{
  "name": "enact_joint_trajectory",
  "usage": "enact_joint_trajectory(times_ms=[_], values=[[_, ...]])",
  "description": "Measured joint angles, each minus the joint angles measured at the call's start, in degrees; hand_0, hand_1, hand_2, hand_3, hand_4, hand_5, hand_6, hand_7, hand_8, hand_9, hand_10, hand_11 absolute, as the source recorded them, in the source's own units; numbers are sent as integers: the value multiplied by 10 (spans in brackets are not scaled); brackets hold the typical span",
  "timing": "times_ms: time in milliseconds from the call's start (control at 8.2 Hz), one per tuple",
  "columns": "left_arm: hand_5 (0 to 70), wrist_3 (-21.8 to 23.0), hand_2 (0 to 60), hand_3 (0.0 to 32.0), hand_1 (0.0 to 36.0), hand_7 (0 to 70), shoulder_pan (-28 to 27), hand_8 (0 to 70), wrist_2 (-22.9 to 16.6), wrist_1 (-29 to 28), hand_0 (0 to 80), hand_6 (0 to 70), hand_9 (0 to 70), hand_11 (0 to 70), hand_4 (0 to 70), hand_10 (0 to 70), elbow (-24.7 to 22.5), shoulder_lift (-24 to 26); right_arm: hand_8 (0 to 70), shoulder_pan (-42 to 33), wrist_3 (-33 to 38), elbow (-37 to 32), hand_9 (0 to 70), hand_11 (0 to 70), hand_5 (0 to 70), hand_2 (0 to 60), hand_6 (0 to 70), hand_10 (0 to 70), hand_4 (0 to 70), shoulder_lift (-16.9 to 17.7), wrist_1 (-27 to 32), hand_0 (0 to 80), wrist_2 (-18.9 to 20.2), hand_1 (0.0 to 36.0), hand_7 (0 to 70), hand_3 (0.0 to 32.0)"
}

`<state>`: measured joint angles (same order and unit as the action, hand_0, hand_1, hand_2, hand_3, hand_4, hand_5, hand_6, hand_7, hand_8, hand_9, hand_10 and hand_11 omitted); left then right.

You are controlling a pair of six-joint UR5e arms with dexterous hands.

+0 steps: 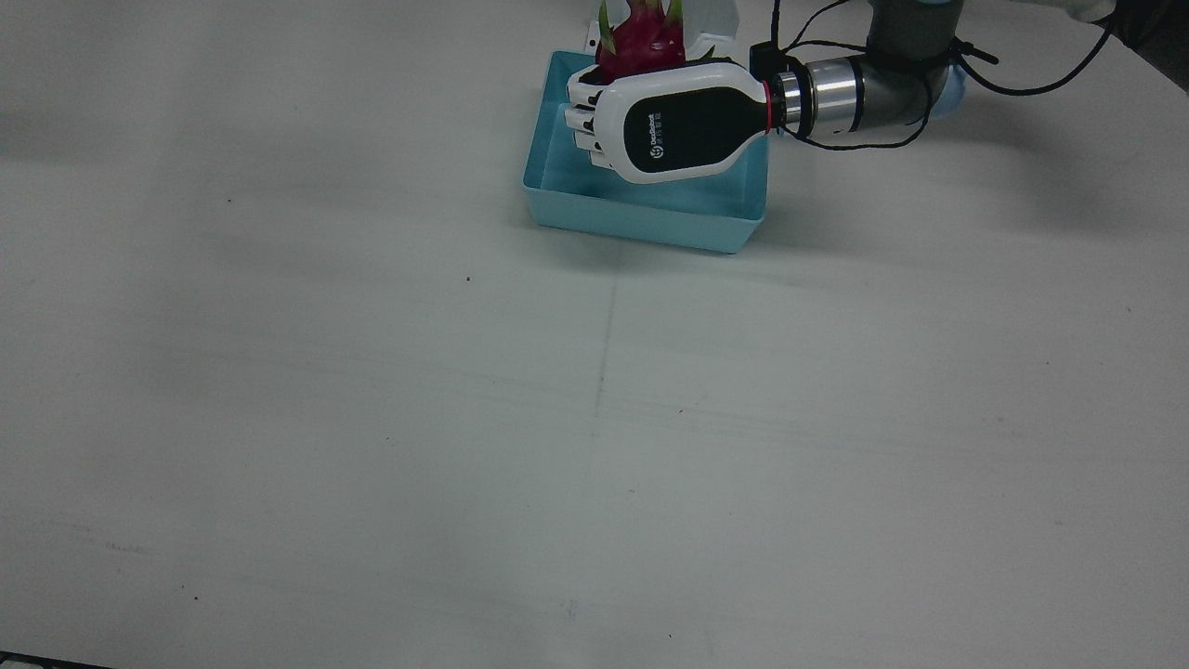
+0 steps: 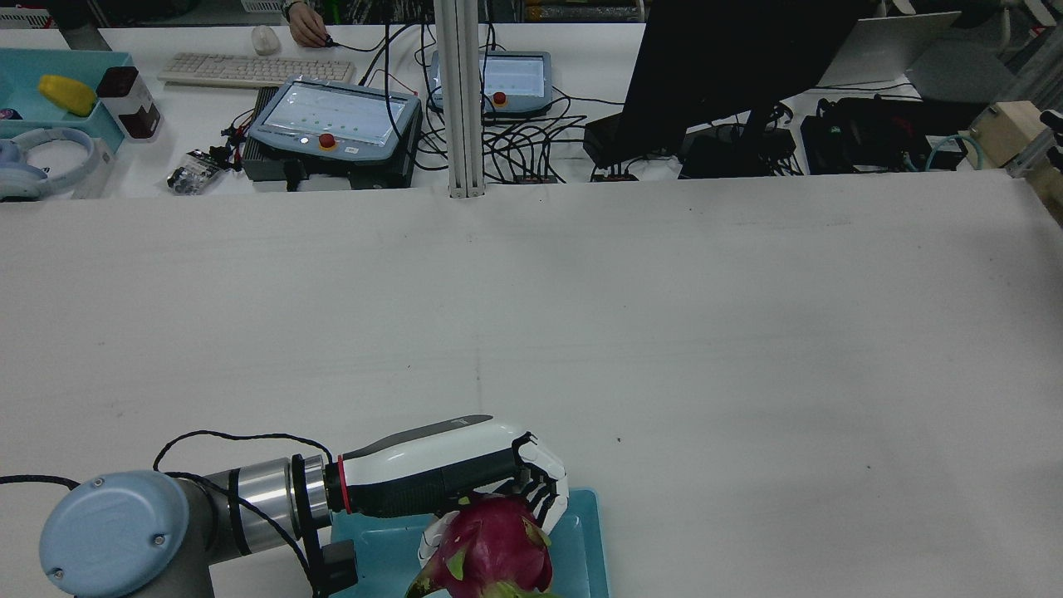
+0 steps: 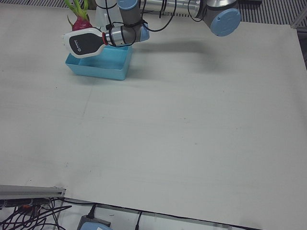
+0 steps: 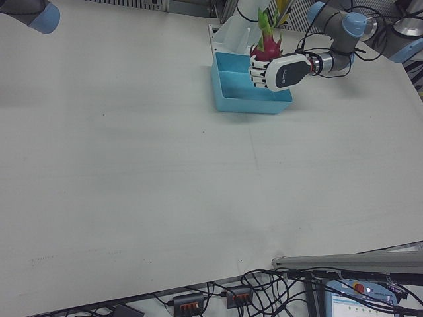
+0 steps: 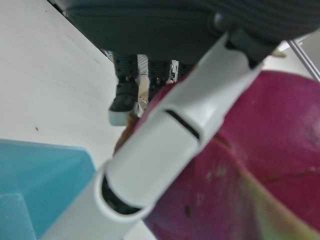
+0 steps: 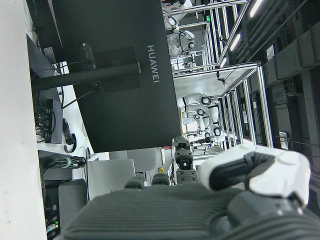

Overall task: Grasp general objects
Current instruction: 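Lower the dragon fruit into the tray and open the left hand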

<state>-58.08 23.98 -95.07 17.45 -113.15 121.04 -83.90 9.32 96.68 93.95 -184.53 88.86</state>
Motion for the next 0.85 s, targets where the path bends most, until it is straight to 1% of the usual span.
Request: enact_joint_trajectory(times_ms=[122, 244, 366, 488, 610, 732, 854], values=[[680, 3, 600, 0, 360, 493, -2, 232, -2, -27, 718, 347, 280, 275, 334, 163, 3, -9, 0, 0, 0, 0, 0, 0, 0, 0, 0, 0, 0, 0, 0, 0, 0, 0, 0, 0], [240, 5, 600, 0, 360, 496, -2, 146, -3, -53, 568, 266, 191, 148, 227, 82, 3, -27, 0, 0, 0, 0, 0, 0, 0, 0, 0, 0, 0, 0, 0, 0, 0, 0, 0, 0], [255, 6, 600, 0, 335, 461, -2, 111, -4, -76, 530, 197, 156, 191, 150, 114, 3, -52, 0, 0, 0, 0, 0, 0, 0, 0, 0, 0, 0, 0, 0, 0, 0, 0, 0, 0], [316, 10, 600, 0, 334, 428, -1, 109, -4, -98, 532, 174, 154, 217, 110, 131, 0, -76, 0, 0, 0, 0, 0, 0, 0, 0, 0, 0, 0, 0, 0, 0, 0, 0, 0, 0], [286, 19, 600, 0, 328, 300, 0, 69, -5, -126, 532, 114, 90, 212, 63, 126, -2, -103, 0, 0, 0, 0, 0, 0, 0, 0, 0, 0, 0, 0, 0, 0, 0, 0, 0, 0], [279, 28, 581, 0, 328, 197, 0, 54, -7, -147, 546, 76, 58, 151, 54, 84, -3, -122, 0, 0, 0, 0, 0, 0, 0, 0, 0, 0, 0, 0, 0, 0, 0, 0, 0, 0], [330, 33, 594, 0, 322, 369, 1, 129, -8, -159, 554, 167, 164, 198, 131, 118, -4, -132, 0, 0, 0, 0, 0, 0, 0, 0, 0, 0, 0, 0, 0, 0, 0, 0, 0, 0]])
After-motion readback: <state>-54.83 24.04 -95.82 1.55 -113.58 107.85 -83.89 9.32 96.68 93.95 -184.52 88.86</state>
